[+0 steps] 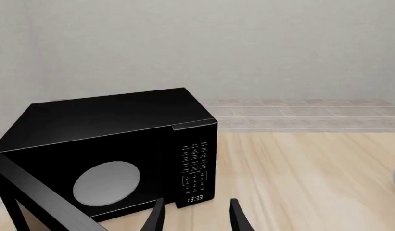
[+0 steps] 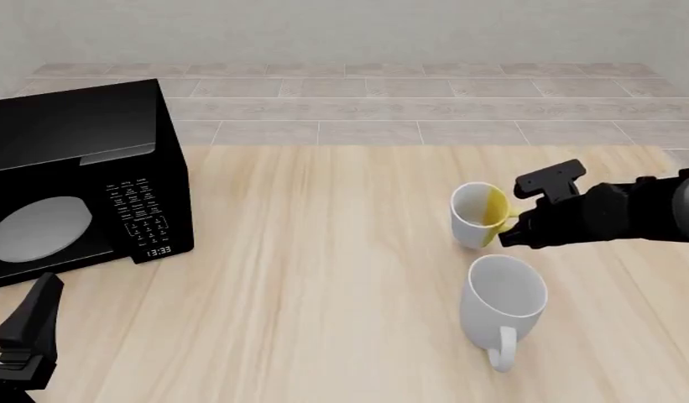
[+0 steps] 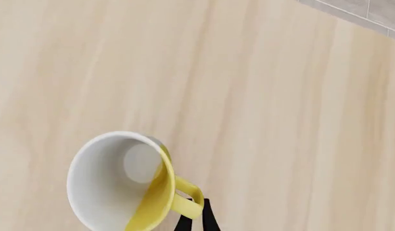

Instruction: Put the yellow and white mug to the front of the white mug.

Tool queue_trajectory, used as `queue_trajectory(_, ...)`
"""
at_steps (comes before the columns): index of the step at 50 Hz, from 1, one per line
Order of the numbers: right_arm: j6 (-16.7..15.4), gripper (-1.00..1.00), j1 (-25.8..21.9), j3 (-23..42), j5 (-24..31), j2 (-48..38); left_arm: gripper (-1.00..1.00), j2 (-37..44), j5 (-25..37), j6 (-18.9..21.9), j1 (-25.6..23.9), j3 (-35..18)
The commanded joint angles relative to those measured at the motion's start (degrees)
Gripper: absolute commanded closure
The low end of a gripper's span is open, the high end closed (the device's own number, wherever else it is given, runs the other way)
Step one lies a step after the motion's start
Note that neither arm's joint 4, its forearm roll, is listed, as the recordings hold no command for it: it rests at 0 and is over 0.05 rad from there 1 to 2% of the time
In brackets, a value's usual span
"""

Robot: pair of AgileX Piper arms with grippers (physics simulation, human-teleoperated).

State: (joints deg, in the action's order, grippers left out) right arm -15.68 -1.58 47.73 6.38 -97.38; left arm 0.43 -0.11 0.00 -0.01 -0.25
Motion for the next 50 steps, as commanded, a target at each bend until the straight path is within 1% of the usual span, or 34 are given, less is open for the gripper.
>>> queue_trajectory(1,0.31,1.00,0.01,0.10,-0.08,0.08,-1.00,0.00,0.00,0.00,0.00,0.00)
queue_trajectory(8,0.31,1.00,0.01,0.10,-0.08,0.08,-1.00,0.00,0.00,0.00,0.00,0.00)
queue_trajectory(9,0.31,-1.00,0.01,0.10,-0.08,0.08,-1.00,0.00,0.00,0.00,0.00,0.00)
queue_trajectory(42,0.31,-1.00,0.01,0.10,-0.08,0.08,-1.00,0.00,0.00,0.00,0.00,0.00)
queue_trajectory(43,0.52,-1.00,2.20,-3.82,1.85,5.80,-1.00,0.00,0.00,0.00,0.00,0.00)
queue_trajectory(50,0.42,-1.00,2.49,-4.69,3.18,8.48,-1.00,0.00,0.00,0.00,0.00,0.00)
